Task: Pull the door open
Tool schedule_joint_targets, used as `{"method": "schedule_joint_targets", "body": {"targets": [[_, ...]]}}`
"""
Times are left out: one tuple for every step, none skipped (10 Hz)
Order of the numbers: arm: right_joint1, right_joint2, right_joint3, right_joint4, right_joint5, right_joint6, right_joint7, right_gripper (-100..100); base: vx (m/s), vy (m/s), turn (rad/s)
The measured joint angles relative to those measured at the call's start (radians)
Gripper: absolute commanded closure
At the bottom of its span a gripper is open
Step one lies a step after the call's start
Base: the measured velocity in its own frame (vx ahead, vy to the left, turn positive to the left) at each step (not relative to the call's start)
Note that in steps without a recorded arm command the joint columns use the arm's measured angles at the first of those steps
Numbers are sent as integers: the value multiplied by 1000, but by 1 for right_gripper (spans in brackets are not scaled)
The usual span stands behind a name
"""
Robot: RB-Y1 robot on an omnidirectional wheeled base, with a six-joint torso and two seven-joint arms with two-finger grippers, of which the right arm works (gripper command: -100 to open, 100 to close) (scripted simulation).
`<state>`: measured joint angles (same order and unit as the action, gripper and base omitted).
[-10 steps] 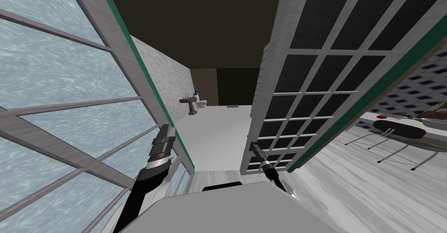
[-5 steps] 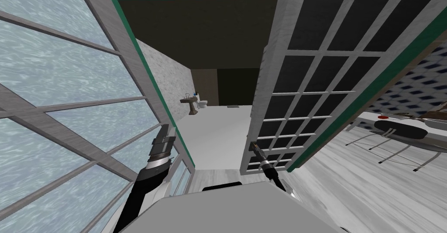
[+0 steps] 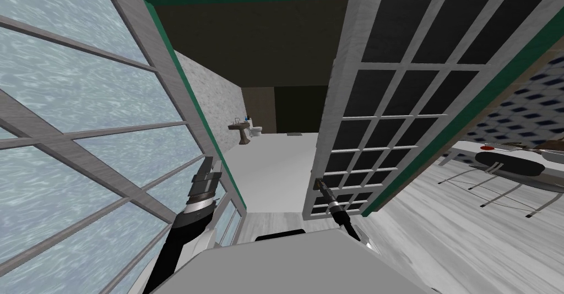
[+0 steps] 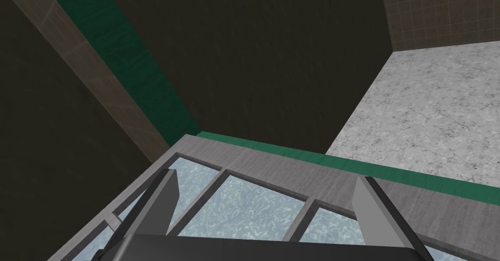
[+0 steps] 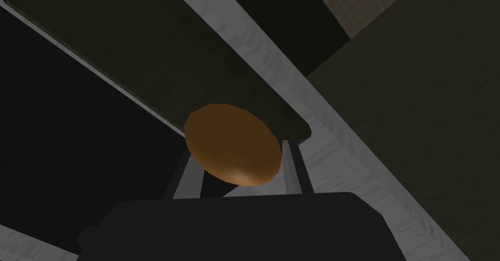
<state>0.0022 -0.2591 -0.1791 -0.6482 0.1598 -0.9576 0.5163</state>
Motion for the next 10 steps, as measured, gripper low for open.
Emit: {"method": "schedule_joint_targets", "body": {"targets": [[-2, -2, 2, 7, -1, -3, -8, 100, -13, -1, 6], [-12, -5, 5, 24, -8, -10, -25, 100, -31, -11, 31], [-16, -7, 11, 27, -19, -9, -50, 100, -24, -12, 24], [-14, -9, 16, 24, -24, -9, -72, 100, -24, -11, 15], [-17, -11, 21, 29, -32, -12, -97, 100, -37, -12, 34], [-26, -12, 27, 49, -44, -24, -122, 100, -32, -15, 2], [-32, -13, 31, 56, -49, -26, -142, 100, -27, -13, 10], [-28, -13, 38, 45, -57, -17, -166, 100, -20, -7, 18], [-24, -14, 42, 37, -61, -13, -186, 100, -25, -6, 20], [-24, -17, 47, 38, -69, -14, -210, 100, -22, -6, 11]]}}
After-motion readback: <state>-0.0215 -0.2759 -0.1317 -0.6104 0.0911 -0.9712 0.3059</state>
